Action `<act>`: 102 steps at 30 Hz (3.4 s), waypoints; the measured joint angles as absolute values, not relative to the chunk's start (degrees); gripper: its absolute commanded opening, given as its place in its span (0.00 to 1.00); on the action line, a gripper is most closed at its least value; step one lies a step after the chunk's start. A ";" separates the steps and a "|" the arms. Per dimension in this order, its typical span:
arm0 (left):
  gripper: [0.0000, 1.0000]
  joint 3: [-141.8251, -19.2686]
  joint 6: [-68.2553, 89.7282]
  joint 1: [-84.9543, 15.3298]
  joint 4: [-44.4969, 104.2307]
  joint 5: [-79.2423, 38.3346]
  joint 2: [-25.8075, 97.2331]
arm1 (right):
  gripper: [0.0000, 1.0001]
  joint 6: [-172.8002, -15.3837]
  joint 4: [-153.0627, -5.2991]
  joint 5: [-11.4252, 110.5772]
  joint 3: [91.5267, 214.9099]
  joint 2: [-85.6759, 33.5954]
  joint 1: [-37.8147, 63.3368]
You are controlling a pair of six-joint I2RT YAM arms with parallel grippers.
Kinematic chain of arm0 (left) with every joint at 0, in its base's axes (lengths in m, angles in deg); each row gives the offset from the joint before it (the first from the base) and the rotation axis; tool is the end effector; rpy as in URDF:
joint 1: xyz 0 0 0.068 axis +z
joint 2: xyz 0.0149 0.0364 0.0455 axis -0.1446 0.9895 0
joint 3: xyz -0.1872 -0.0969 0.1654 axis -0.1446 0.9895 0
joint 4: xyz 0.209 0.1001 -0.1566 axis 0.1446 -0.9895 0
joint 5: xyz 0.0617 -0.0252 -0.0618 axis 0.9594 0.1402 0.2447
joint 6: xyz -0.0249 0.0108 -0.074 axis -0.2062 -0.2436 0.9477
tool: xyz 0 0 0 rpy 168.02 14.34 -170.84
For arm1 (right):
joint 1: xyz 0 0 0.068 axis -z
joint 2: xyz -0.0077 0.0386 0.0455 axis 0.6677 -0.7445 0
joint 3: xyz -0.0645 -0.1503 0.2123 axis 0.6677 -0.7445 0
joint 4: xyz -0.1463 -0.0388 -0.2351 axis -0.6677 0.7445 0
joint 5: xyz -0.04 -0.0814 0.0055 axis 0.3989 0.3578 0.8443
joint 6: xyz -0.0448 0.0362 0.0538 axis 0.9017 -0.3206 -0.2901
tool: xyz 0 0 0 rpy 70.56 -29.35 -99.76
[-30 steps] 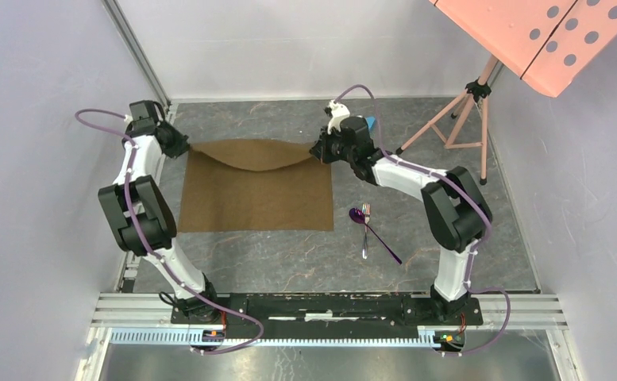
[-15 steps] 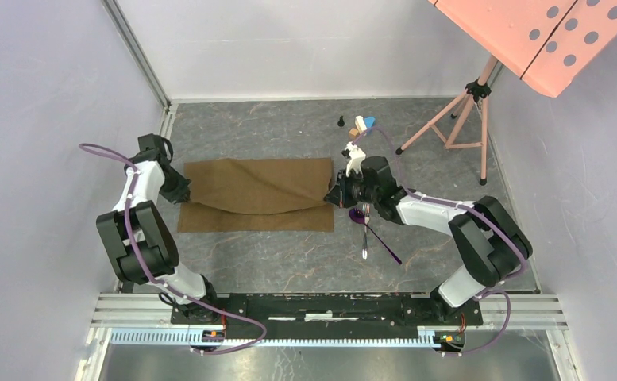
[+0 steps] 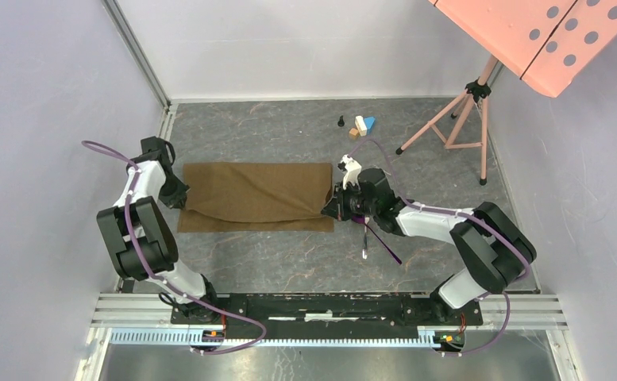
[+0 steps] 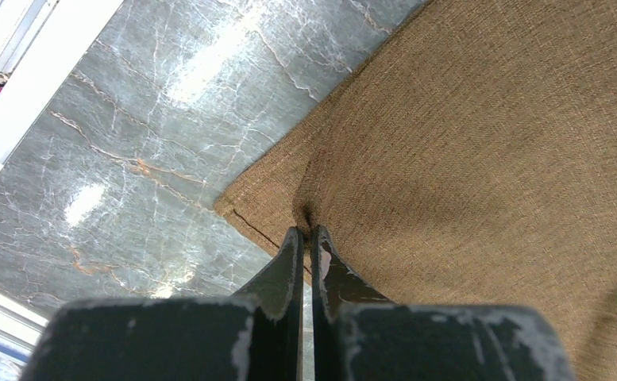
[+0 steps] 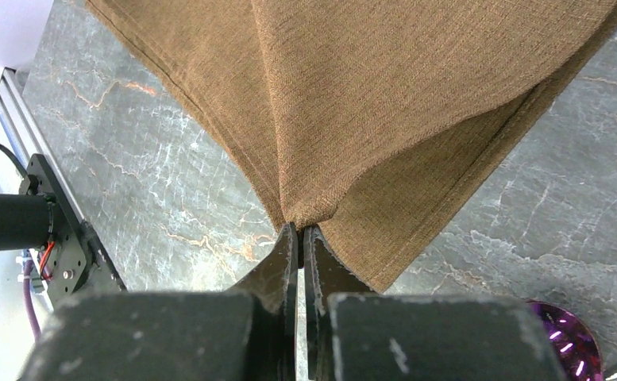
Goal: Fold the napkin into a case and place the utensils inside
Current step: Fold and flatten the napkin at the center of the board, then smooth out the rectangle-folded napkin at the center of the board.
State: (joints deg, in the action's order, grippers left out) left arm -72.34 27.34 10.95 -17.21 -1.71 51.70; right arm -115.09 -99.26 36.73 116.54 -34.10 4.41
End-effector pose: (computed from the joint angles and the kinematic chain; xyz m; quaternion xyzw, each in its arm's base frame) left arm 0.3085 0.1209 0.1699 -0.4087 0.8953 0.0781 0.1589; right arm 0.2630 0.2314 0.1377 -0.1597 0.8448 0.3927 0.3266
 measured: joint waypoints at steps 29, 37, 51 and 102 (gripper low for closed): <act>0.02 -70.86 26.73 10.89 -19.87 4.01 53.89 | 0.00 -115.57 -100.97 37.95 111.80 -30.72 2.08; 0.02 -70.86 26.73 10.69 -19.90 3.73 57.71 | 0.00 -116.01 -102.21 38.04 111.69 -34.72 1.68; 0.02 -70.88 26.75 10.47 -19.74 4.23 56.25 | 0.00 -115.77 -102.34 38.98 111.67 -35.65 1.49; 0.92 -72.15 26.10 8.86 -6.06 -28.53 58.91 | 0.41 -109.19 -93.84 45.75 122.55 -44.27 0.68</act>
State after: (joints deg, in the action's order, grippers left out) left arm -72.15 26.10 8.86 -6.06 -28.53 58.91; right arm -109.19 -93.84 45.75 122.55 -44.27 0.68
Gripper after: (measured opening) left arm 0.906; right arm 0.408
